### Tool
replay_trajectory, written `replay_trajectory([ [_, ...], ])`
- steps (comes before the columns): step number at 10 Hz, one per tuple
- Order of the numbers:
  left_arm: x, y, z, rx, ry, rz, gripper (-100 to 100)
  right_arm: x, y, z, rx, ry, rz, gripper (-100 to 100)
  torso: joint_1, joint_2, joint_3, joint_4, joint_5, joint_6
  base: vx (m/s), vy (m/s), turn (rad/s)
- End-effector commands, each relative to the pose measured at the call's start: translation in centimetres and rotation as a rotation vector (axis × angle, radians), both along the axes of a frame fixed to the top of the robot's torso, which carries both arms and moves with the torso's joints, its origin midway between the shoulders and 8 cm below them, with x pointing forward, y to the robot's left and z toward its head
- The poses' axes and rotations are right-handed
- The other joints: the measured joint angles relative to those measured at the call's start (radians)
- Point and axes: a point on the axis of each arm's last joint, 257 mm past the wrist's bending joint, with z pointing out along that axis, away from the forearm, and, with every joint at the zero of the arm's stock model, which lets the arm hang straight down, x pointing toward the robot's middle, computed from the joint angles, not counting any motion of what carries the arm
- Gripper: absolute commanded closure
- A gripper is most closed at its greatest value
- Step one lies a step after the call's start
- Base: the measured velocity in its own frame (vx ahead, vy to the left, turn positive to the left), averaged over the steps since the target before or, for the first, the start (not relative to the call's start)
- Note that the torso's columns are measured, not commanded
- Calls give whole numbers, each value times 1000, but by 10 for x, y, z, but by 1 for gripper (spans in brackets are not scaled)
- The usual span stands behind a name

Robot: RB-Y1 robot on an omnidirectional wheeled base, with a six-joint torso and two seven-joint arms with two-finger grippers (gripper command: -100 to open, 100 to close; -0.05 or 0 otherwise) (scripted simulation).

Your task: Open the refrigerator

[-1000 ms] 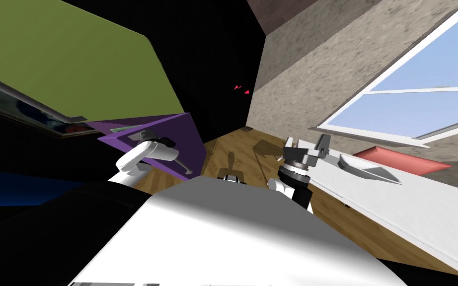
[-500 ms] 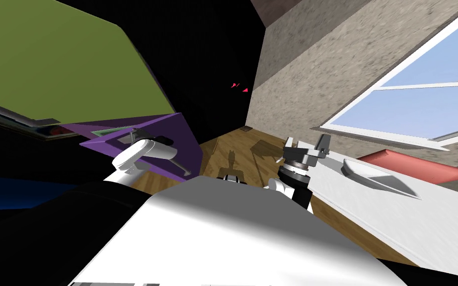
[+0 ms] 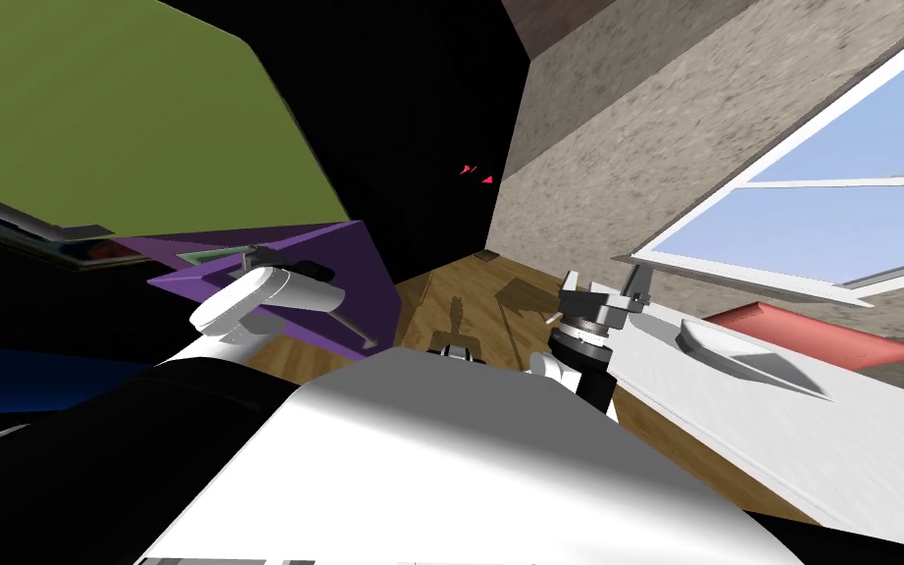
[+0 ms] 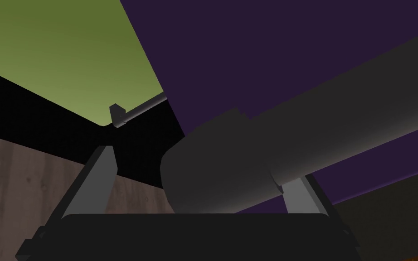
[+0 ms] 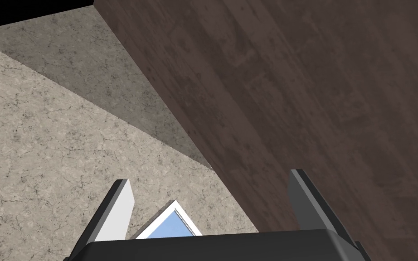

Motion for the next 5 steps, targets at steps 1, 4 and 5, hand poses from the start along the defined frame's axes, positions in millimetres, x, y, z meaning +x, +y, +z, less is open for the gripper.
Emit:
replay_trajectory([
  [1,-5,-9,17,6,1,-6,-100,0,0,0,0,0,0,0,-3,0,-1,1,-3,1,19,24,2],
  [4,-8,-8,8,-17,17,4,0,0,0,0,0,0,0,0,-5,2,-1,2,-7,0,11,7,11],
  [5,-8,-8,6,-23,20,5,0,0,0,0,0,0,0,0,-3,2,0,1,-5,-1,0,0,0],
])
